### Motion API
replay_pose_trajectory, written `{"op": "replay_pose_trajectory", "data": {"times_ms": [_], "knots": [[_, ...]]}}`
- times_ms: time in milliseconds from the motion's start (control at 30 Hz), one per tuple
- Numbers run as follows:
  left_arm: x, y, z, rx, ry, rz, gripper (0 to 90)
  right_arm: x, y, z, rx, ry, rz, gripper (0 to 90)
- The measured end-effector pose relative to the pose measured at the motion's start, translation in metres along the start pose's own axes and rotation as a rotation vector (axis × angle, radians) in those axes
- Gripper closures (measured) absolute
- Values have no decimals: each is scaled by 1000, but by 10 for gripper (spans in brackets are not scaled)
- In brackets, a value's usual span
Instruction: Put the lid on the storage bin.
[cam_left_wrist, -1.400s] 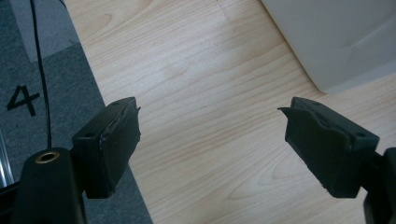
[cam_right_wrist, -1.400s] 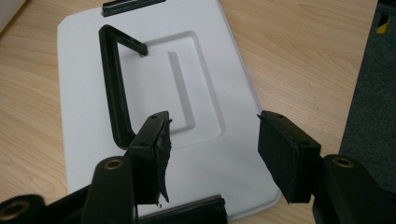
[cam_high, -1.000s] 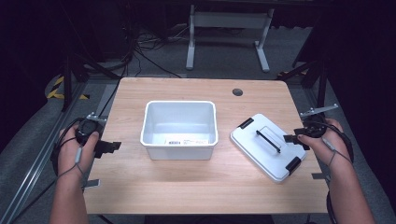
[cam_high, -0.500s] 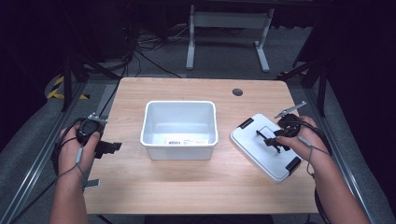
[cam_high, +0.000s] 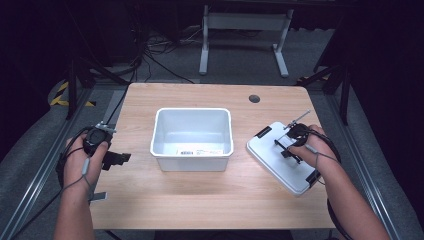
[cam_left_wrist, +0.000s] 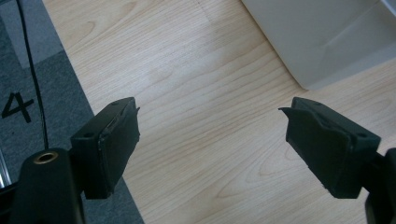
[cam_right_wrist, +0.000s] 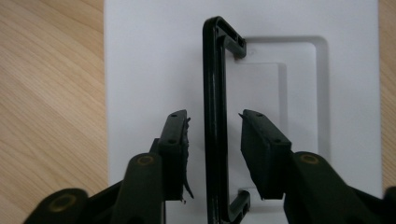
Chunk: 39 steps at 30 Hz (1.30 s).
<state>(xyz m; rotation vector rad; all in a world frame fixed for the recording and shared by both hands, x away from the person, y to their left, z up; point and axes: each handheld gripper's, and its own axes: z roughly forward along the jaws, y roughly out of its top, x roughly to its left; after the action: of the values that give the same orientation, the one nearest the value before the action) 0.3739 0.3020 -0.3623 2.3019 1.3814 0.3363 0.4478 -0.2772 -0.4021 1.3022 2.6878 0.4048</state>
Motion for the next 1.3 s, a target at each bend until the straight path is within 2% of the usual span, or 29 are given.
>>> {"op": "replay_pose_trajectory", "data": {"times_ms": [133, 300, 533, 933, 1133, 1300], "knots": [[0, 0, 1, 2, 2, -4, 178, -2, 2, -2, 16, -15, 0, 810], [-1, 1, 1, 1, -2, -3, 178, -4, 4, -5, 24, -64, -18, 848], [1, 0, 1, -3, 1, 0, 178, -8, 7, -15, 8, -40, -38, 850], [1, 0, 0, -4, 2, -1, 178, -11, 13, -70, -71, -1, -84, 850], [1, 0, 0, -5, 3, 1, 178, -12, 17, -88, -93, 1, -101, 850], [1, 0, 0, -4, 0, -5, 178, -12, 20, -96, -101, -3, -110, 850]]}}
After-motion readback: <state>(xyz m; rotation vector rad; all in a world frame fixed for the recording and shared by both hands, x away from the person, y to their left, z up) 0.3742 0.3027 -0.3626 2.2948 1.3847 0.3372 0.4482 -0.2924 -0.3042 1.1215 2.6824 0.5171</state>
